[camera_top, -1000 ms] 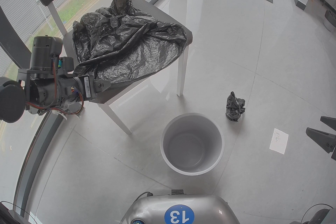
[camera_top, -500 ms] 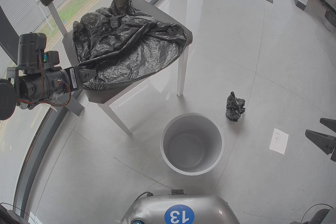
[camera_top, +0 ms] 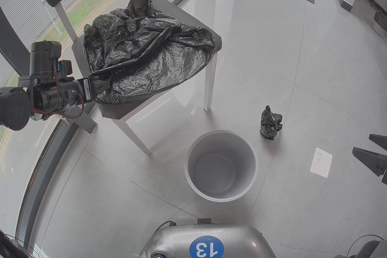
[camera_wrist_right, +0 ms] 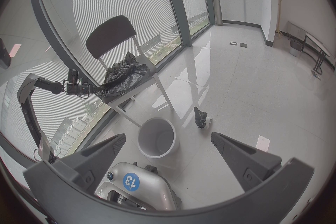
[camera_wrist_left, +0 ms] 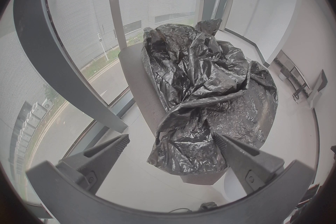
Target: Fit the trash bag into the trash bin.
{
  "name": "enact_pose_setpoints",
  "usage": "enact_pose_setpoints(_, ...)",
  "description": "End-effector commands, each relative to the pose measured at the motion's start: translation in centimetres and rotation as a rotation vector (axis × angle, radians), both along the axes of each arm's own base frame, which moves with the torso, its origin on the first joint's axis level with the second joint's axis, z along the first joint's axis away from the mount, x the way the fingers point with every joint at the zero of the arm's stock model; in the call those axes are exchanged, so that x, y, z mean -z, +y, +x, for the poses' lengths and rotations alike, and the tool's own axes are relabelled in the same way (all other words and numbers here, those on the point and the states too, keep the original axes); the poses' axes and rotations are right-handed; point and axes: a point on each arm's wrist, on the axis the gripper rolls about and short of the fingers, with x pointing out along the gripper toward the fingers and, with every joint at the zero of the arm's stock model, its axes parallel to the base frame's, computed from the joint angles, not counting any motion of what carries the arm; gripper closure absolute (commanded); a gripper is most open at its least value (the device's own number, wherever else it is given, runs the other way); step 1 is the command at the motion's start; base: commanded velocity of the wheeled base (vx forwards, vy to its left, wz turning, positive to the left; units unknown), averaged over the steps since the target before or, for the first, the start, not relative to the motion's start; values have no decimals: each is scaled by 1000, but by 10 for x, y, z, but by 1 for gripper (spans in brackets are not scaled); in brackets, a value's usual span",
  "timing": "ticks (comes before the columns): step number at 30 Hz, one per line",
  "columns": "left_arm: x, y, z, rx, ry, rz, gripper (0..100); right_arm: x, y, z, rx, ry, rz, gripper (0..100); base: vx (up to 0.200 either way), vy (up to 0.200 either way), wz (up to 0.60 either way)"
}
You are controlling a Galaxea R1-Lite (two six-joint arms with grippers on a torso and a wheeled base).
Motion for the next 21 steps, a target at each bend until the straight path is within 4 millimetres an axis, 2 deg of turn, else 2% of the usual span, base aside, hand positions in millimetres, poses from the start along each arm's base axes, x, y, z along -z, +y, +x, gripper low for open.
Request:
enact_pose_setpoints(1,4,1,2,-7,12,0,0,-1,0,0,-3,-3,1,0,0,0,0)
enact_pose_setpoints(9,5,2,5,-11,13,-3,0,0,0,-1,-3,-5,2,0,0,0,0)
enact_pose_setpoints(14,0,-1,7,4,-74,-35,0,-1,0,0,-1,-5,2,0,0,0,0)
enact_pose_setpoints(15,0,-2,7,6,-85,-37,100,-1,0,0,-1,-6,2,0,0,0,0)
enact_pose_setpoints(19,3,-5,6,15,-70,-34,100,-1,0,0,-1,-6,2,0,0,0,0)
enact_pose_setpoints(21,16,-10,-1,33,-15,-24,100,-1,0,0,-1,-6,2,0,0,0,0)
